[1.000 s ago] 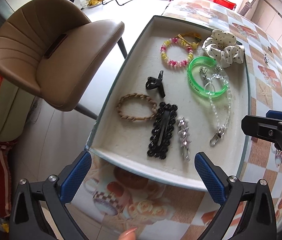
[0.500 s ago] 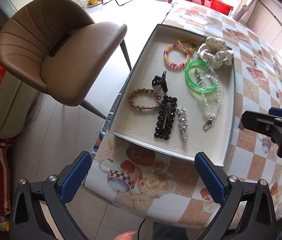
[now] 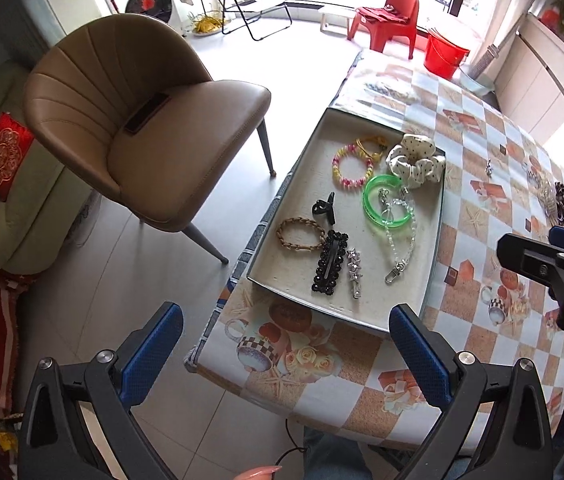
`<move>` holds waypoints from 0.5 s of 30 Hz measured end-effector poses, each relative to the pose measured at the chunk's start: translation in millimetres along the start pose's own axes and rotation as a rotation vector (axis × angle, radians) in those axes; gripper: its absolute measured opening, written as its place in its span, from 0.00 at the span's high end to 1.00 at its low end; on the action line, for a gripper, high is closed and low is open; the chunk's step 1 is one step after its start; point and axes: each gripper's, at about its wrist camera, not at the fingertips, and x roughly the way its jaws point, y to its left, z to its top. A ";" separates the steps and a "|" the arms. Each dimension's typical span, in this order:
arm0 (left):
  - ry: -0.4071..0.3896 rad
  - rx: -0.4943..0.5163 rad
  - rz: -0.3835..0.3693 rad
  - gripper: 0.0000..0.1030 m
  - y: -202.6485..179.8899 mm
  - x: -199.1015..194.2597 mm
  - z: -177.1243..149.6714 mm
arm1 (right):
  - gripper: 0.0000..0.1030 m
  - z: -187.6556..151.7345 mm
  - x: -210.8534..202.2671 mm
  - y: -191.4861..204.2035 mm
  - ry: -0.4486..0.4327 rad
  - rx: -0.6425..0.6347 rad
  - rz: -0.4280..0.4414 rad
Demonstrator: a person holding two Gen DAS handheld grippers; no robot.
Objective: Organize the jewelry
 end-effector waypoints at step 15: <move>-0.057 -0.065 0.034 0.00 -8.9 -53.6 -15.3 | 0.14 -10.8 -64.5 -1.8 -0.102 -0.086 -0.036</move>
